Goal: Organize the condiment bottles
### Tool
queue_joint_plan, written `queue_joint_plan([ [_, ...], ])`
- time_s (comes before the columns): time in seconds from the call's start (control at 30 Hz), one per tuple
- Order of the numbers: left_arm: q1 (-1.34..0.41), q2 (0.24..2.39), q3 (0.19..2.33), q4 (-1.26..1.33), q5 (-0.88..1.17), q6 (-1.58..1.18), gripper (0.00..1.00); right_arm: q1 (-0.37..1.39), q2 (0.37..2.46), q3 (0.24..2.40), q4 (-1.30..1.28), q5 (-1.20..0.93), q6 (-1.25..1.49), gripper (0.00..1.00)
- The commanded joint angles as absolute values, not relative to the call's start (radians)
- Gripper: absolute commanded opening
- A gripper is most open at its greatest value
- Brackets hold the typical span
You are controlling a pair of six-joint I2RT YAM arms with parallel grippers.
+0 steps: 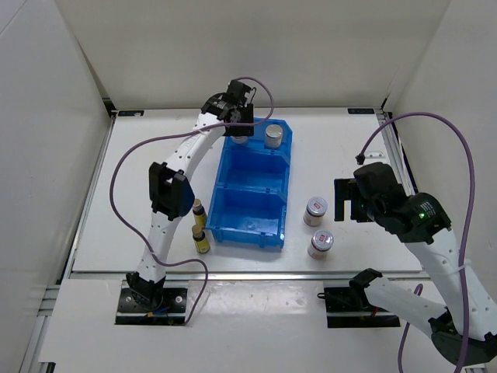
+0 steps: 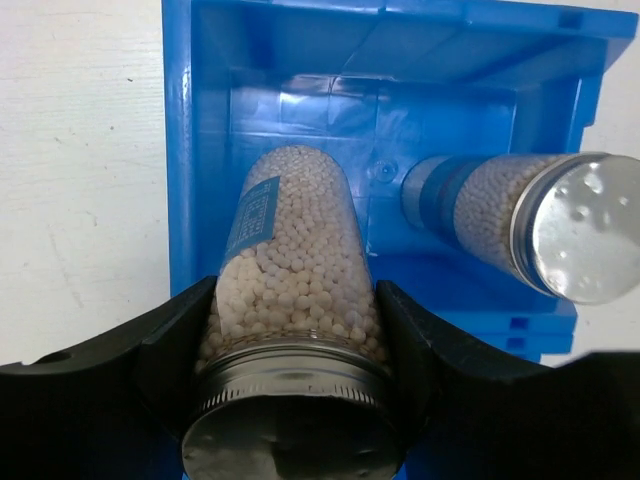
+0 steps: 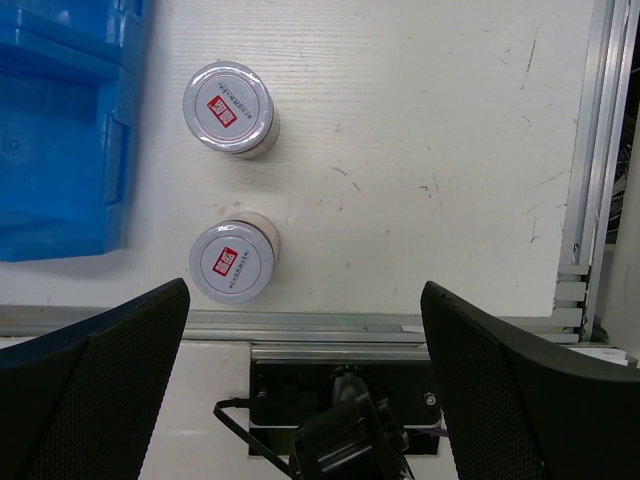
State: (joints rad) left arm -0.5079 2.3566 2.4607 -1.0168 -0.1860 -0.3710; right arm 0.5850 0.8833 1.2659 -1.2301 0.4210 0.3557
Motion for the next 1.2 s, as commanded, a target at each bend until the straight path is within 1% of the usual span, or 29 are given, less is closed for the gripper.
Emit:
queue_joint_plan([
  [0.0,-0.508,2.322,2.448,-0.979,-0.163,-0.383,0.11,0.589,0.876,1.269,-1.235,0.443,0.371,1.0],
  [0.07,-0.508,2.322,2.448,-0.979,-0.163,-0.383,0.12,0.589,0.876,1.269,-1.235,0.443,0.371,1.0],
  [0.13,-0.508,2.344,2.448,-0.979,-0.152,-0.373,0.22,0.589,0.876,1.269,-1.235,0.443,0.371,1.0],
  [0.17,-0.508,2.344,2.448,-0.979,-0.152,-0.373,0.39,0.589,0.876,1.269,-1.235,0.443,0.371,1.0],
  [0.23,-0.508,2.355,2.457,-0.979,-0.127,-0.373,0.59,0.589,0.876,1.269,-1.235,0.443,0.371,1.0],
  [0.27,-0.508,2.365,2.457,-0.979,-0.112,-0.373,0.8,0.589,0.876,1.269,-1.235,0.443,0.371,1.0],
  [0.33,-0.508,2.375,2.457,-0.979,-0.101,-0.373,0.96,0.589,0.876,1.269,-1.235,0.443,0.371,1.0],
  [0.37,-0.508,2.375,2.457,-0.979,-0.101,-0.373,1.0,0.589,0.876,1.269,-1.235,0.443,0.371,1.0],
  [0.47,-0.508,2.365,2.457,-0.979,-0.101,-0.382,1.0,0.589,0.876,1.269,-1.244,0.443,0.371,1.0],
  [0.7,-0.508,2.202,2.448,-0.979,-0.133,-0.373,1.0,0.589,0.876,1.269,-1.244,0.443,0.371,1.0],
  [0.93,-0.554,1.978,2.228,-0.979,-0.207,-0.353,1.0,0.598,0.876,1.269,-1.244,0.453,0.371,1.0],
  [1.17,-0.586,1.852,2.002,-0.979,-0.219,-0.367,1.0,0.598,0.885,1.241,-1.209,0.384,0.402,1.0],
])
